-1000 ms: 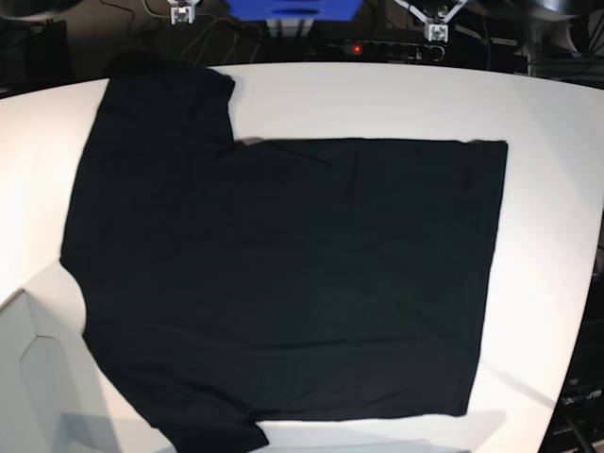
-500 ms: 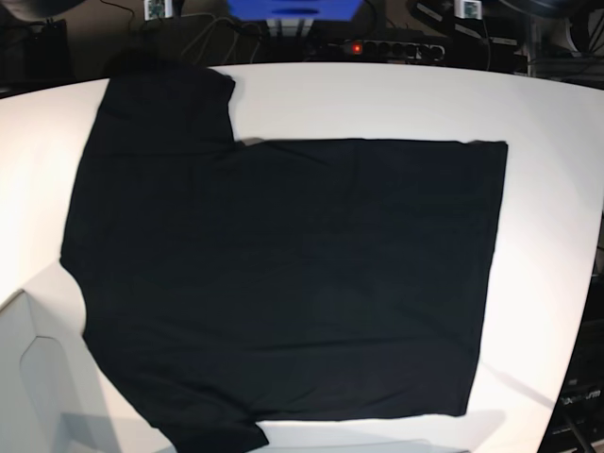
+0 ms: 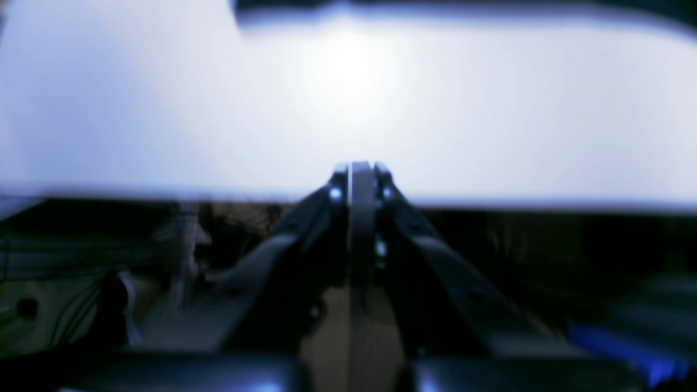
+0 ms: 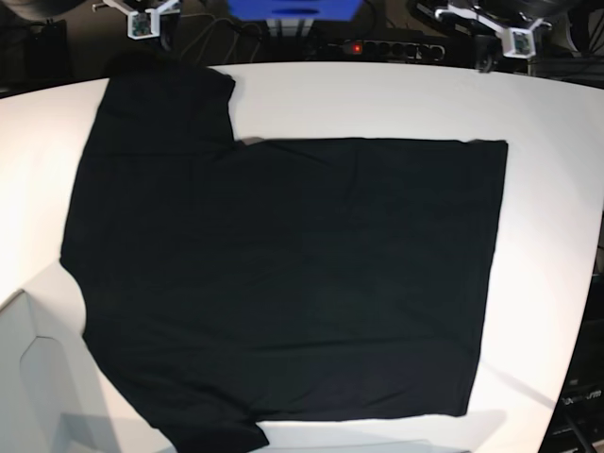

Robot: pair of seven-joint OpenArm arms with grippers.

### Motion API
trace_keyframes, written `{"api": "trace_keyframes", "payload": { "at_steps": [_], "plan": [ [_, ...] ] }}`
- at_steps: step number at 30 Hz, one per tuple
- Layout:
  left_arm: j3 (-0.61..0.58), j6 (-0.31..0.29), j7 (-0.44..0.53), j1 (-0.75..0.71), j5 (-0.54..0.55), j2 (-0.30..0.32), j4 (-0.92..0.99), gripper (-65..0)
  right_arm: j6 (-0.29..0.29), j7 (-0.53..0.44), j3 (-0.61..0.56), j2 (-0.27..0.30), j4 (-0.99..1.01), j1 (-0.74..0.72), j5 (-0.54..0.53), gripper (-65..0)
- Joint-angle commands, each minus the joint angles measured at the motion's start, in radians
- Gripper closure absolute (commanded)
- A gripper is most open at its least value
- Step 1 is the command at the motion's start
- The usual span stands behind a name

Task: Fold the T-shirt properly
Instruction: 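Move both grippers down to the shoulder corners of the black T-shirt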

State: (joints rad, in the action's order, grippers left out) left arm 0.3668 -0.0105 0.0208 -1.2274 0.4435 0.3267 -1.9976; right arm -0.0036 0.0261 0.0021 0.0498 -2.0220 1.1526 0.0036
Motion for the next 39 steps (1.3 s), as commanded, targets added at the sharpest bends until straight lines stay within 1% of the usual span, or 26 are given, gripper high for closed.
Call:
{"api": "trace_keyframes", "payload": {
  "at_steps": [1, 2, 3, 4, 5, 7, 10, 12, 14, 16, 18, 23, 28, 34, 39],
  "plan": [
    [0.027, 0.005, 0.015, -0.016, 0.036, 0.002, -0.013, -13.6, -0.003, -0.025, 0.002, 0.002, -0.016, 0.011, -0.001, -16.5],
    [0.048, 0.005, 0.015, -0.007, 0.081, 0.009, -0.013, -19.4, -0.003, -0.025, 0.0, 0.002, -0.016, 0.0, -0.001, -20.0],
    [0.065, 0.005, 0.014, 0.007, 0.119, 0.012, -0.013, -23.6, -0.003, -0.025, 0.0, 0.002, -0.018, -0.007, -0.001, -22.7],
    [0.085, 0.005, 0.011, 0.025, 0.145, 0.012, -0.012, -26.6, -0.003, -0.025, 0.0, 0.002, -0.018, -0.016, -0.001, -25.1],
    [0.11, 0.005, 0.009, 0.042, 0.165, 0.012, -0.01, -27.8, -0.003, -0.025, 0.0, 0.002, -0.018, -0.024, -0.001, -26.6],
    [0.153, 0.005, -0.017, 0.077, 0.197, 0.012, -0.01, -27.9, -0.003, -0.025, 0.0, 0.002, -0.018, -0.047, -0.001, -28.9],
    [0.205, 0.005, -0.132, 0.162, 0.239, 0.007, -0.01, -28.4, -0.003, -0.019, 0.0, 0.002, -0.018, -0.089, -0.001, -29.7],
    [0.234, 0.005, -0.229, 0.235, 0.266, 0.001, -0.006, -28.5, -0.003, -0.018, 0.002, 0.002, -0.016, -0.119, 0.0, -29.7],
    [0.252, 0.005, -0.307, 0.294, 0.289, 0.001, 0.011, -30.2, -0.003, -0.018, 0.002, 0.002, -0.015, -0.139, 0.002, -29.6],
    [0.265, 0.005, -0.362, 0.352, 0.309, 0.001, 0.033, -32.7, -0.003, -0.016, 0.002, 0.002, -0.013, -0.162, 0.002, -29.6],
    [0.263, 0.005, -0.402, 0.409, 0.32, 0.001, 0.065, -33.4, -0.003, -0.016, 0.017, 0.002, -0.012, -0.178, 0.002, -29.8],
    [0.257, 0.005, -0.451, 0.518, 0.317, -0.001, 0.162, -33.5, -0.003, -0.016, 0.04, 0.002, -0.01, -0.202, 0.002, -29.8],
    [0.249, 0.004, -0.46, 0.614, 0.317, -0.001, 0.272, -33.6, -0.003, -0.016, 0.065, 0.002, -0.009, -0.205, 0.003, -29.9],
    [0.142, 0.004, -0.454, 0.677, 0.309, 0.009, 0.357, -33.6, -0.003, -0.016, 0.065, 0.017, -0.009, -0.214, 0.003, -29.9],
    [0.111, 0.004, -0.453, 0.693, 0.308, 0.002, 0.372, -33.6, -0.003, -0.016, 0.065, 0.015, -0.009, -0.214, 0.003, -29.9]
  ]
}}
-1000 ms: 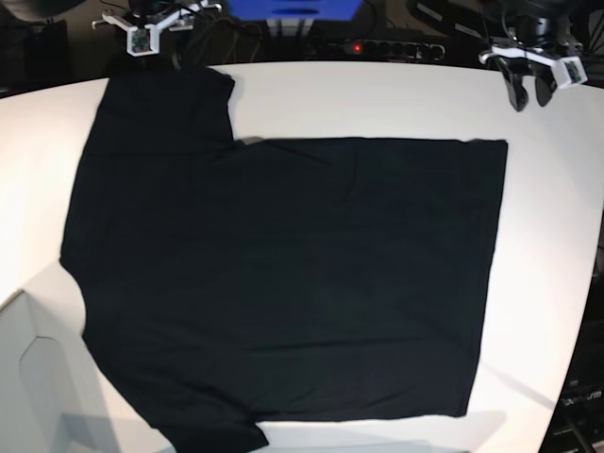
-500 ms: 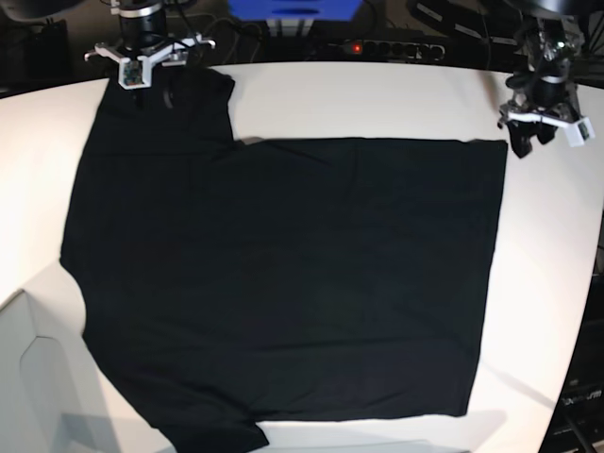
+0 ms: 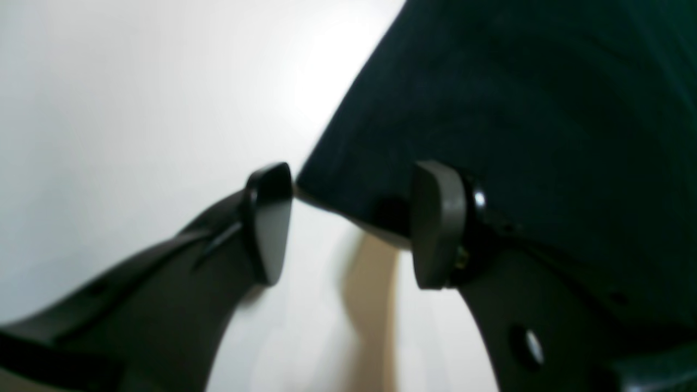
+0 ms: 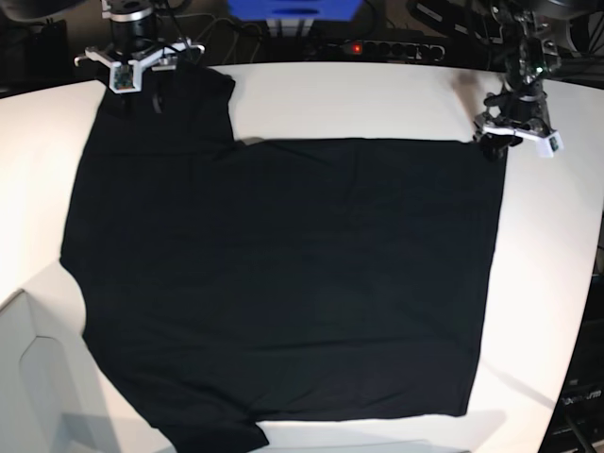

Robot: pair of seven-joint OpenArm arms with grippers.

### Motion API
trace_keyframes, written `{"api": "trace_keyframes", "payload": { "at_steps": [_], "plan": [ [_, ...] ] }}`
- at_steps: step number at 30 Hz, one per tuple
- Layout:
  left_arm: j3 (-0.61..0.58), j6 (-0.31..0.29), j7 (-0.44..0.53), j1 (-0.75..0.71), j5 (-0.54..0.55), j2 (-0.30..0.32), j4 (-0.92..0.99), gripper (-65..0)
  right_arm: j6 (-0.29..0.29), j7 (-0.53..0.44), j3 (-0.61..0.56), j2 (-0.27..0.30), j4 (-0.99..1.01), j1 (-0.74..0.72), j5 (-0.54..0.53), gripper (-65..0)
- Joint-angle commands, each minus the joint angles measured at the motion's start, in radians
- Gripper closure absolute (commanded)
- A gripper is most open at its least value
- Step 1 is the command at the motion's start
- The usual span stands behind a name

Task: Fold the T-shirt properly
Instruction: 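Move both grippers down to the shoulder corners of the black T-shirt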

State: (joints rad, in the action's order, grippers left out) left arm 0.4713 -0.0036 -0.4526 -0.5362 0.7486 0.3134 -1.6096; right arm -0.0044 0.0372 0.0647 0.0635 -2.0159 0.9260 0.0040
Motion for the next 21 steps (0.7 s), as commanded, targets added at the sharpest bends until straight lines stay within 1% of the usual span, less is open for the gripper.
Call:
{"api": "trace_keyframes", "payload": {
  "at_steps": [1, 11, 14, 17, 19, 21],
  "plan": [
    [0.007, -0.003, 0.021, 0.001, 0.002, 0.014, -0.014, -33.6, -0.003, -0.027, 0.002, 0.002, -0.015, 0.012, 0.003, -29.9],
    [0.008, -0.003, 0.022, 0.023, 0.002, 0.014, 0.079, -33.6, -0.003, -0.027, 0.002, 0.002, -0.013, 0.011, 0.003, -29.9],
    [0.007, -0.003, 0.022, 0.029, 0.002, 0.014, 0.081, -33.4, -0.003, -0.027, 0.004, 0.002, -0.013, 0.011, 0.003, -29.9],
    [-0.007, -0.003, 0.021, 0.029, 0.002, 0.014, 0.079, -33.2, -0.003, -0.026, 0.03, 0.002, -0.003, 0.011, 0.003, -29.9],
    [-0.038, -0.003, 0.021, 0.029, 0.002, 0.022, 0.079, -31.1, -0.003, -0.026, 0.051, 0.005, 0.022, 0.005, 0.003, -30.1],
    [-0.047, -0.003, 0.022, 0.029, 0.002, 0.023, 0.082, -28.3, -0.003, -0.026, 0.067, 0.023, 0.04, -0.005, 0.003, -31.7]
  ]
}}
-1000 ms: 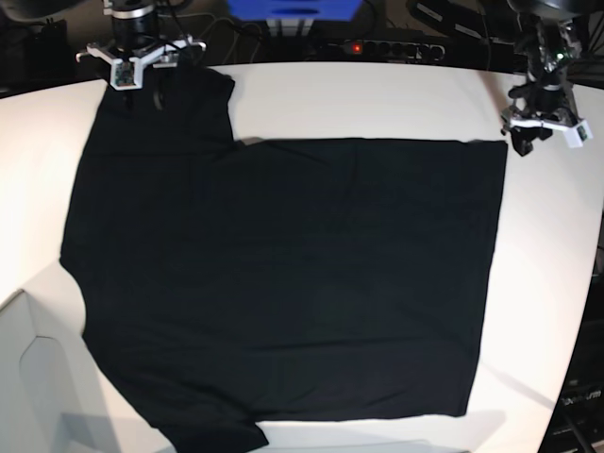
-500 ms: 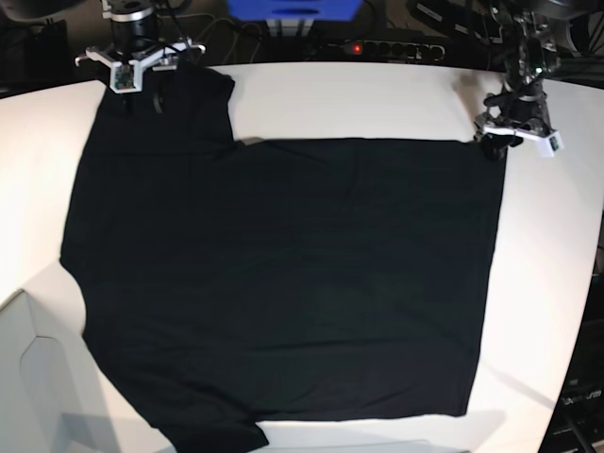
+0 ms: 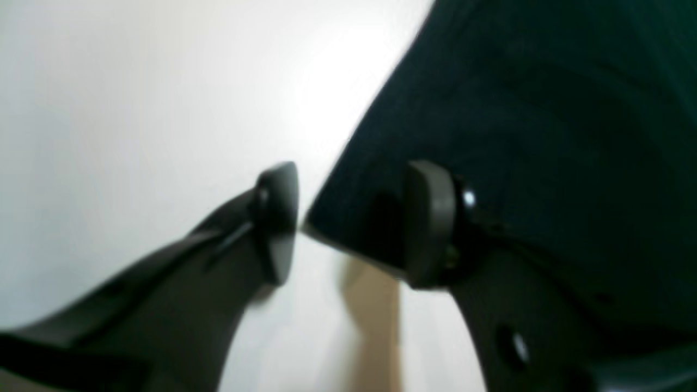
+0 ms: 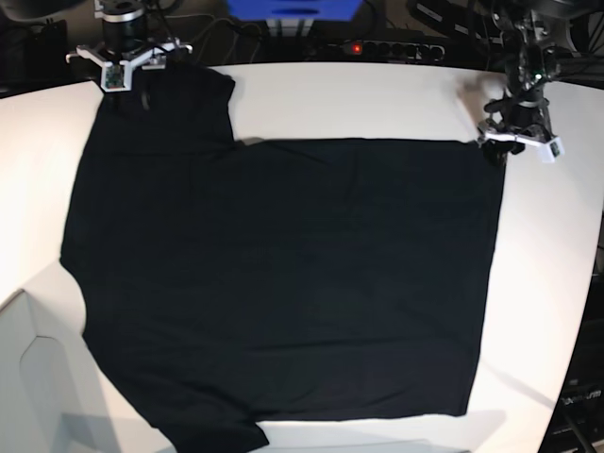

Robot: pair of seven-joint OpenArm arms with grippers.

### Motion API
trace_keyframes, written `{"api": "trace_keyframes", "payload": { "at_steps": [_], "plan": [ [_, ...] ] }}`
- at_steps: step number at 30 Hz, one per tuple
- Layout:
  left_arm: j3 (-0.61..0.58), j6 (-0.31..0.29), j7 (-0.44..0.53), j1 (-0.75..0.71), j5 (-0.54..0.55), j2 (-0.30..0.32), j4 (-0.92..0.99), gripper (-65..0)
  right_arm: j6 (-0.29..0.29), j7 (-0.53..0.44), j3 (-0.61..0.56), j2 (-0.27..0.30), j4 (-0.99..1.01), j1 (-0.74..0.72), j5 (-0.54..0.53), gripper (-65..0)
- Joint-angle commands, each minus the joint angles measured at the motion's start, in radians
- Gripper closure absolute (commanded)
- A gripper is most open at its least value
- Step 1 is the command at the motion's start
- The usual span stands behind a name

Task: Fold the T-shirt properly
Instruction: 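Move both grippers down to the shoulder corners of the black T-shirt, then close both grippers on the shirt's shoulder corners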

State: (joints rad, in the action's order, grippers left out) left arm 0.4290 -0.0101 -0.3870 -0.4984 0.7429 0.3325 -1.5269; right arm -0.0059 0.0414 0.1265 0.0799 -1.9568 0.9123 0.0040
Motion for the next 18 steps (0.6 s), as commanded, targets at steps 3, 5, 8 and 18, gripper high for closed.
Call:
{"api": "trace_keyframes", "payload": {
  "at_steps": [3, 5, 8, 18],
  "plan": [
    [-0.011, 0.003, -0.043, -0.009, 0.008, 0.001, 0.001, -27.5, -0.001, -0.03, 0.019, 0.022, 0.01, 0.003, 0.001, -33.7],
    [-0.011, 0.003, -0.043, -0.009, 0.008, 0.0, 0.004, -25.6, -0.001, -0.03, 0.04, 0.021, 0.024, -0.008, 0.0, -33.7],
    [-0.011, 0.003, -0.043, -0.009, 0.008, 0.0, 0.007, -13.1, -0.001, -0.011, 0.071, 0.021, 0.043, -0.04, 0.0, -33.7],
    [-0.009, 0.003, -0.051, -0.001, 0.008, 0.0, -0.002, 0.0, -0.179, 0.191, 0.192, -0.039, 0.075, -0.166, -0.002, -33.7]
  ]
}}
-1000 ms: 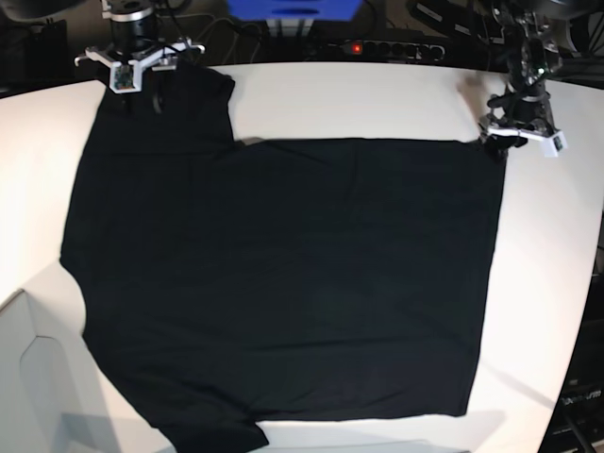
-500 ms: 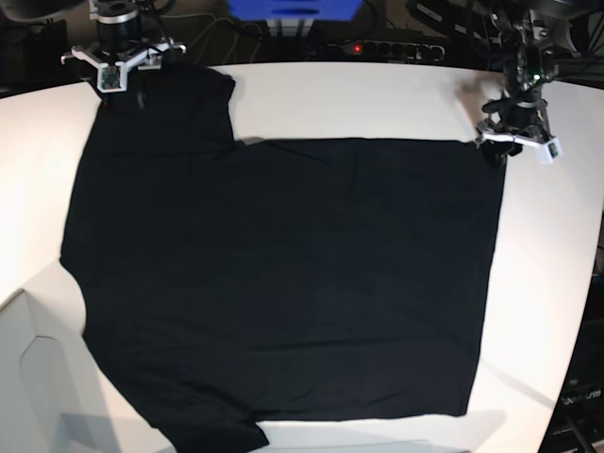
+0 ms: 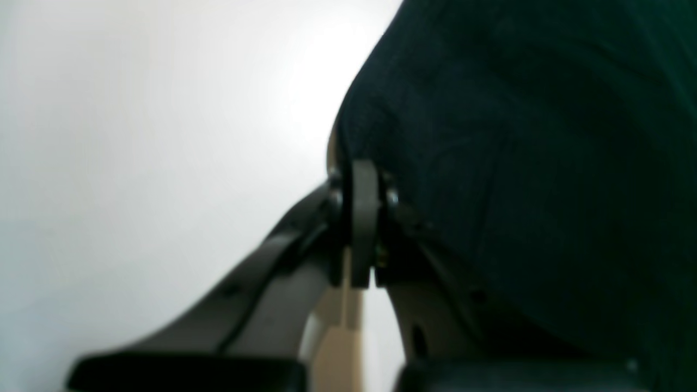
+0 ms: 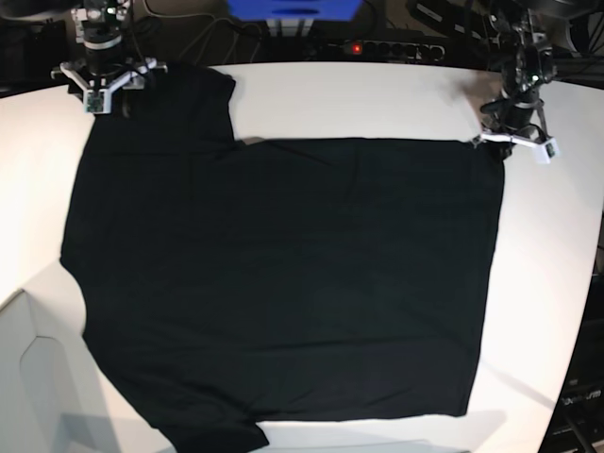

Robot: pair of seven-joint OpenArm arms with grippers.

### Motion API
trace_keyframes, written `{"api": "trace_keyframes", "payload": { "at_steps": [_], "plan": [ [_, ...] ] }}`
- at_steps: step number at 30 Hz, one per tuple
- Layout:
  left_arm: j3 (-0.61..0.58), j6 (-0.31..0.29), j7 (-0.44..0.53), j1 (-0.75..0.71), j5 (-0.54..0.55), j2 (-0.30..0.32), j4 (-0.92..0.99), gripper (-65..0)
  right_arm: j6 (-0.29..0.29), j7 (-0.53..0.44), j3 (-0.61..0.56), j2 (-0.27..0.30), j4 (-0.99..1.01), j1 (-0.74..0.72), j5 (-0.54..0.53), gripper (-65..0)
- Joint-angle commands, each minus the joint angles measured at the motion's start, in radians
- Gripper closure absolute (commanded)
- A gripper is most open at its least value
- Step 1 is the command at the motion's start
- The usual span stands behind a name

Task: Fold the T-shirt properly
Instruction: 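Close both grippers on the shirt's shoulder corners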

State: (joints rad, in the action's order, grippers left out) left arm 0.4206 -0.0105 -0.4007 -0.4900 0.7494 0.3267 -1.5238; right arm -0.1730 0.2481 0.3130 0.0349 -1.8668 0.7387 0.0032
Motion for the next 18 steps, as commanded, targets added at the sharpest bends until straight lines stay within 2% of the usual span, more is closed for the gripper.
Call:
{"api": "trace_keyframes", "payload": {
  "at_steps": [1, 7, 18],
  "plan": [
    [0.001, 0.004, -0.037, -0.009, 0.003, 0.005, -0.007, 0.0, -0.032, -0.005, 0.018, 0.003, -0.015, -0.001, -0.001, -33.7],
    [0.005, 0.004, -0.033, -0.02, 0.003, 0.004, -0.07, 0.0, -0.112, 0.09, 0.074, 0.001, -0.015, -0.043, -0.001, -33.7],
    [0.016, 0.004, -0.037, -0.036, 0.003, 0.002, -0.148, 0.0, -0.118, 0.176, 0.079, 0.004, -0.014, -0.052, -0.001, -33.5]
  ]
}}
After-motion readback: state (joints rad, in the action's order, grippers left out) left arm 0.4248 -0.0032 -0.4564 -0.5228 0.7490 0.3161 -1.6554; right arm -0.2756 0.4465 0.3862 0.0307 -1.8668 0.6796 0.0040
